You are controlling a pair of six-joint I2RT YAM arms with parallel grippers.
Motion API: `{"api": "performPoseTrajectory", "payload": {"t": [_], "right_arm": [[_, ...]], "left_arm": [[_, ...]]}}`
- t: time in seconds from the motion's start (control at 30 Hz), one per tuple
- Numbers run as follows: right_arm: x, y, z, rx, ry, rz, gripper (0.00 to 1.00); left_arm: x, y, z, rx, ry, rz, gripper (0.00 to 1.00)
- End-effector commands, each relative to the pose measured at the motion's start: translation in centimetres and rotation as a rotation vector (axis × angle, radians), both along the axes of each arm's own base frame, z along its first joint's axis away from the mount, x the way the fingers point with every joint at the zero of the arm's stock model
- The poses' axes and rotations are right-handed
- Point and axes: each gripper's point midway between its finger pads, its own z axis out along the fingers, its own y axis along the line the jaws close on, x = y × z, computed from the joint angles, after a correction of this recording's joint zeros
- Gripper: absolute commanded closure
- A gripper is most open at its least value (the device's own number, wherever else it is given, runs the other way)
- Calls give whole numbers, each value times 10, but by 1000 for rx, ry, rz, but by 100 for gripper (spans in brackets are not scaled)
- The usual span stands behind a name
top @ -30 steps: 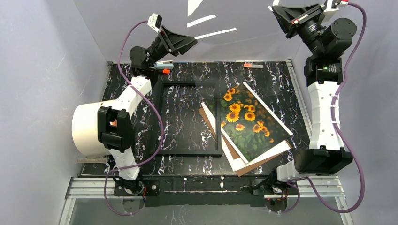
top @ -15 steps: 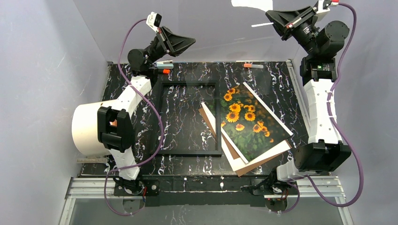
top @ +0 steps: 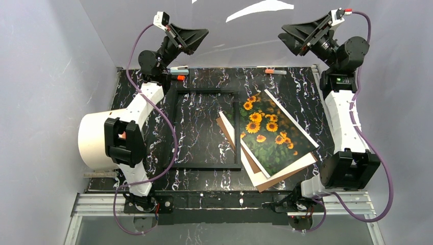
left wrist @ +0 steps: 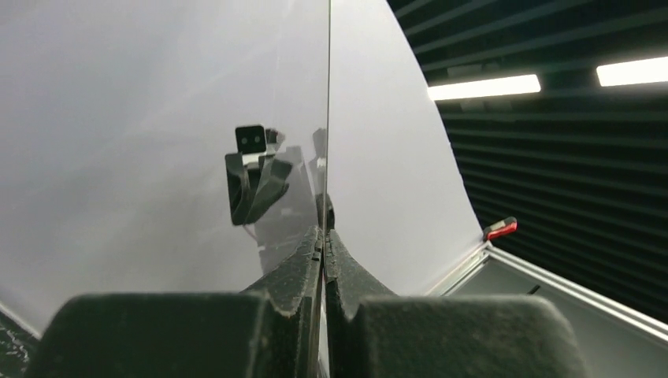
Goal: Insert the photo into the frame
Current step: Adjust the photo frame item.
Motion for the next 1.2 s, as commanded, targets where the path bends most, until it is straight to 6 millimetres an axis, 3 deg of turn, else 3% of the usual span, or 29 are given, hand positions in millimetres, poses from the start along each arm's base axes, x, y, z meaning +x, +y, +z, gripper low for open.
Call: {"api": "performPoseTrajectory", "payload": {"t": [0.0, 0.07, 0.17, 0.33, 0.43, 0.5, 0.6, 0.67, 0.83, 0.9, 0.97, 1.03, 1.17], "right_arm": [[-51, 15, 21, -44, -192, 95, 34], [-57, 20, 16, -55, -213, 120, 32], [-62, 22, 16, -60, -242, 138, 37], [-64, 21, 19, -78, -289, 110, 62], [-59, 21, 15, -103, -302, 89, 70], [-56, 21, 12, -118, -309, 89, 71], [-51, 22, 4, -131, -298, 99, 63], [-46, 23, -2, -133, -284, 110, 64], [-36, 23, -21, -126, -212, 111, 95], [-30, 22, -34, -143, -170, 92, 99], [-26, 21, -50, -167, -128, 71, 99], [-20, 20, -72, -191, -72, 49, 99], [-11, 18, -126, -232, 63, 17, 99]], "left_arm": [[-18, 23, 49, -112, -48, 78, 100], [-15, 25, 50, -127, -25, 89, 100], [-12, 25, 48, -126, -7, 98, 100], [-8, 23, 35, -97, 22, 107, 100], [-6, 22, 21, -69, 57, 106, 100], [-7, 22, 13, -53, 72, 105, 100], [-8, 21, 0, -27, 99, 102, 100], [-8, 22, -5, -14, 109, 102, 100], [0, 31, -24, 53, 133, 143, 98], [5, 37, -39, 110, 145, 183, 84], [12, 43, -69, 215, 201, 230, 59], [18, 53, -112, 373, 259, 309, 42], [9, 98, -229, 883, 435, 515, 12]]}}
